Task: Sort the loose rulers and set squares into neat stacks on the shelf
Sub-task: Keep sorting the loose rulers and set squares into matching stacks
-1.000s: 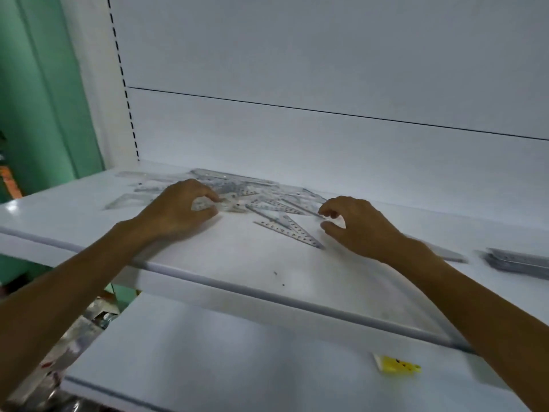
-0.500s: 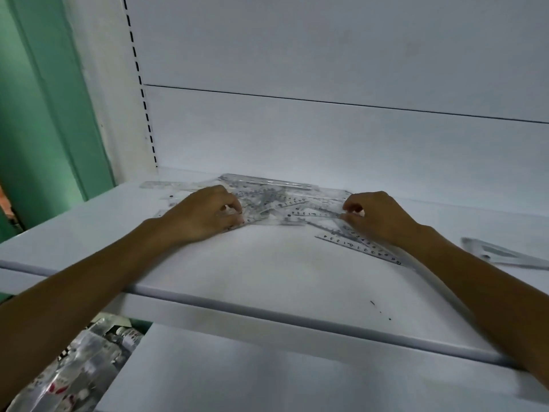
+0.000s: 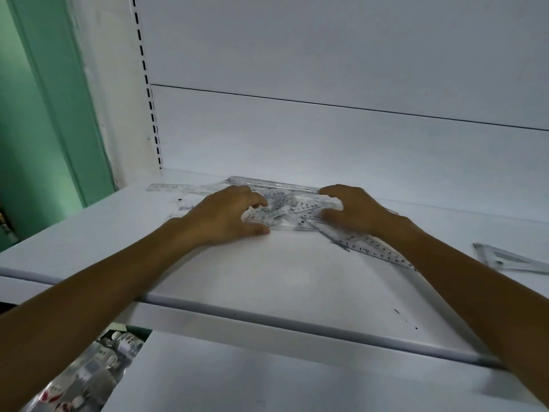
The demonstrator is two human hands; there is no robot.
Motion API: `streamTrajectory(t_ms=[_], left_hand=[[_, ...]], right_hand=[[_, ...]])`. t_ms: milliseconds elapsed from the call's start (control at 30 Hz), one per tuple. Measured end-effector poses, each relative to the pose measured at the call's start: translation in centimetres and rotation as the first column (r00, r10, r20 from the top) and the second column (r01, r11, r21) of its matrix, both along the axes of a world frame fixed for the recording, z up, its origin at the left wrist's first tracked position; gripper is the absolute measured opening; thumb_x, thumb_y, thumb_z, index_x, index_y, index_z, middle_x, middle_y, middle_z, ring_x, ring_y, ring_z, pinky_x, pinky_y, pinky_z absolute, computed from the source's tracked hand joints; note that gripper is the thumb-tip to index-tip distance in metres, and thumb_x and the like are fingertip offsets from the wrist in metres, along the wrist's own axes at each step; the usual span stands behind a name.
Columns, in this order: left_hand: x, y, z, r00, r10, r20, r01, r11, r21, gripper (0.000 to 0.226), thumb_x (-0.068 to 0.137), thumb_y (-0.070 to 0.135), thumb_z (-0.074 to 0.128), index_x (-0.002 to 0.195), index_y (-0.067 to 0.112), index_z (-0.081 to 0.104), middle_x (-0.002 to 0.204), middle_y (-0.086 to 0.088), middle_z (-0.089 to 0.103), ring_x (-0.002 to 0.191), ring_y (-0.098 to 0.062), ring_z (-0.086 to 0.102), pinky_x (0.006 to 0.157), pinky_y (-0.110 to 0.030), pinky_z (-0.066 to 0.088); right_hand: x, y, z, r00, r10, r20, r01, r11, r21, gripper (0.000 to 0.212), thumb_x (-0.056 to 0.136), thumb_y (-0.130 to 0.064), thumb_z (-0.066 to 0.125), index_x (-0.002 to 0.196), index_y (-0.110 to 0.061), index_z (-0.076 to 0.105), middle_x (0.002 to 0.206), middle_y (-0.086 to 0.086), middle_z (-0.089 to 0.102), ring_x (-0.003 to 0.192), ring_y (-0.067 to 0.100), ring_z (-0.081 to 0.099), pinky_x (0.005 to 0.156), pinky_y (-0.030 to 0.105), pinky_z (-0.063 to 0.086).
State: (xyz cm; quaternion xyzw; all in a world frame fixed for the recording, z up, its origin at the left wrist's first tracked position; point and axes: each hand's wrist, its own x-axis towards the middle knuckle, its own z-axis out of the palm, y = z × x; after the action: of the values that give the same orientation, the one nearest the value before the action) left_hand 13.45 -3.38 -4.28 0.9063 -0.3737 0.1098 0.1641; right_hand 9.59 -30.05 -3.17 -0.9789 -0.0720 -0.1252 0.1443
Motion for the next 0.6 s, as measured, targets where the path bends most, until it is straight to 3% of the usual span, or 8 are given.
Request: streamTrajectory(t_ms=[133, 233, 333, 433, 600], left_hand=[[-0.5, -1.1, 0.1, 0.999, -0.031, -0.01, 0.032, 0.997, 0.071, 0.055, 0.085, 0.049, 0.055, 0.136, 0.034, 0.041, 0.13, 0.004, 0.051, 0.121, -0.016, 0.042, 0.097, -0.032, 0.037], [-0.9, -1.4, 0.5, 0.991, -0.099, 0.089, 0.086, 0.986, 0.142, 0.032, 0.092, 0.036, 0.05, 0.122, 0.027, 0.057, 0.119, 0.001, 0.06, 0.114, -0.019, 0.049, 0.093, -0.035, 0.04], [-1.0, -1.4, 0.4, 0.989, -0.11, 0.101, 0.096, 0.987, 0.126, 0.03, 0.095, 0.02, 0.042, 0.121, 0.02, 0.056, 0.12, -0.002, 0.058, 0.114, -0.02, 0.049, 0.093, -0.034, 0.038], [-1.0, -1.4, 0.3, 0.992, -0.099, 0.082, 0.093, 0.993, 0.074, 0.031, 0.096, 0.016, 0.039, 0.123, 0.019, 0.055, 0.121, -0.004, 0.057, 0.116, -0.021, 0.047, 0.096, -0.033, 0.036], [-1.1, -1.8, 0.6, 0.996, -0.091, -0.01, 0.091, 0.996, -0.002, 0.03, 0.089, 0.014, 0.056, 0.118, 0.019, 0.059, 0.111, -0.005, 0.057, 0.105, -0.02, 0.052, 0.084, -0.025, 0.036]], right_hand=[[1.0, 3.2, -0.4, 0.988, 0.128, -0.084, -0.135, 0.987, -0.083, 0.048, 0.091, -0.025, 0.053, 0.137, -0.021, 0.042, 0.143, 0.001, 0.044, 0.131, 0.018, 0.039, 0.106, 0.027, 0.027], [1.2, 3.5, -0.3, 0.988, 0.153, -0.016, -0.154, 0.982, -0.112, 0.033, 0.091, -0.022, 0.053, 0.123, -0.015, 0.058, 0.126, 0.005, 0.06, 0.117, 0.022, 0.052, 0.097, 0.03, 0.039], [0.9, 3.2, -0.1, 0.99, 0.135, 0.032, -0.13, 0.983, -0.128, 0.033, 0.087, -0.027, 0.061, 0.118, -0.014, 0.06, 0.117, 0.006, 0.064, 0.108, 0.021, 0.056, 0.089, 0.027, 0.039], [0.5, 3.1, 0.1, 0.995, 0.092, 0.047, -0.091, 0.995, -0.029, 0.041, 0.084, -0.019, 0.065, 0.122, -0.009, 0.052, 0.111, 0.012, 0.058, 0.091, 0.02, 0.055, 0.083, 0.027, 0.041], [-0.5, 2.5, 0.4, 0.995, -0.013, 0.098, -0.01, 0.973, 0.229, 0.03, 0.085, 0.001, 0.057, 0.112, -0.005, 0.049, 0.091, 0.007, 0.051, 0.077, 0.02, 0.049, 0.069, 0.024, 0.037]])
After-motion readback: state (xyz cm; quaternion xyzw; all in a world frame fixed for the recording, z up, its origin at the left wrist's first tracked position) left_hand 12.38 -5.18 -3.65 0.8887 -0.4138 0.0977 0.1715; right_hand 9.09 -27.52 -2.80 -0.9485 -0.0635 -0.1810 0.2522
